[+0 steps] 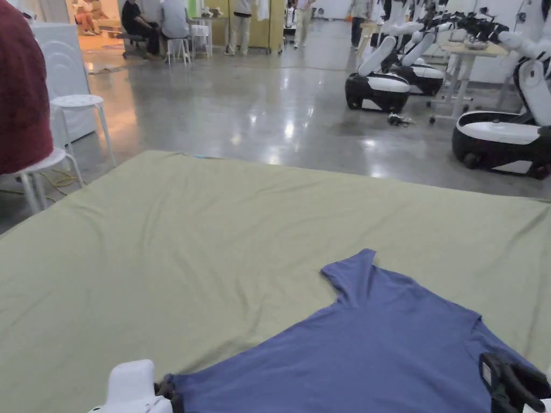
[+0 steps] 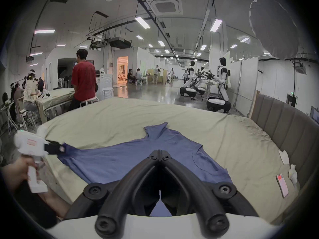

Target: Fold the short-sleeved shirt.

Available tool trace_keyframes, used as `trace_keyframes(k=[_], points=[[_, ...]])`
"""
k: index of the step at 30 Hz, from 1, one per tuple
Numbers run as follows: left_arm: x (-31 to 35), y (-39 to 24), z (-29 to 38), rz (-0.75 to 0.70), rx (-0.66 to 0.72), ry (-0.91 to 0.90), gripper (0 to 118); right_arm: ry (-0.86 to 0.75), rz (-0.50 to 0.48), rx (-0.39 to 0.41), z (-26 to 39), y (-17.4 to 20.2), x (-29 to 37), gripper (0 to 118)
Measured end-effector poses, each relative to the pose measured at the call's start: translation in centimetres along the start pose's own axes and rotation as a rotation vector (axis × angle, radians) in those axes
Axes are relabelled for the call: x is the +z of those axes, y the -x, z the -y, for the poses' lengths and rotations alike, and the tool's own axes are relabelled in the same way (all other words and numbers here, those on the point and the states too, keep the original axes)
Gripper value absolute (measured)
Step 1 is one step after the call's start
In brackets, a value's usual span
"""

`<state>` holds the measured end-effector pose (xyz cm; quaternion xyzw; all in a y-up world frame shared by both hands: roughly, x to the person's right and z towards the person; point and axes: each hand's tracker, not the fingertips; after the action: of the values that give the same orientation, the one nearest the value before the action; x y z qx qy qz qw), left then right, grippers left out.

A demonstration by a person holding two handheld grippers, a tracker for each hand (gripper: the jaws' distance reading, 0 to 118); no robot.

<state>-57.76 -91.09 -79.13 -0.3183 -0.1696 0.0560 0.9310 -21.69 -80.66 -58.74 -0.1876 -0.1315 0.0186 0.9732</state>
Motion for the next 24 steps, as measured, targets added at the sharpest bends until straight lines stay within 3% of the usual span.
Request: trace_keyframes(k=[4,5,7,9,11,15,19,21,22,23,24], points=[[3.0,-0.3,-0.9,0.021,0.004,-0.084,0,0.101,-0.054,0.026,-3.0,-3.0,-9.1,1],[3.2,-0.1,-1.0,0.024,-0.001,-0.086,0,0.144,-0.085,0.028,-3.8,-3.6,-11.8,7],[3.1,-0.1,-1.0,0.031,0.006,-0.093,0,0.173,-0.105,0.044,-5.4,-5.1,-18.3,53],[2.9,-0.5,-1.2,0.046,0.021,-0.063,0,0.278,-0.167,0.025,-6.3,-6.4,-25.0,70],[2.7,-0.6,-1.2,0.056,0.030,-0.053,0,0.351,-0.152,0.019,-6.2,-7.3,-30.4,92],[2.3,-1.1,-1.3,0.036,-0.011,-0.049,0,0.475,-0.129,0.084,-4.3,-8.1,-38.5,90],[1.2,-1.4,-1.5,0.039,-0.032,-0.019,0,0.568,-0.084,0.102,-2.3,-8.1,-42.3,90],[1.1,-1.5,-1.6,0.041,-0.039,-0.014,0,0.583,-0.066,0.077,-1.8,-8.7,-43.1,83],[1.0,-1.5,-1.6,0.038,-0.042,-0.013,0,0.595,-0.070,0.036,-1.4,-9.1,-43.3,63],[1.0,-1.4,-1.6,0.041,-0.040,-0.011,0,0.609,-0.068,0.000,-1.1,-9.3,-43.4,16],[0.8,-1.3,-1.7,0.047,-0.036,-0.007,0,0.633,-0.068,-0.026,-0.8,-9.4,-43.4,1]])
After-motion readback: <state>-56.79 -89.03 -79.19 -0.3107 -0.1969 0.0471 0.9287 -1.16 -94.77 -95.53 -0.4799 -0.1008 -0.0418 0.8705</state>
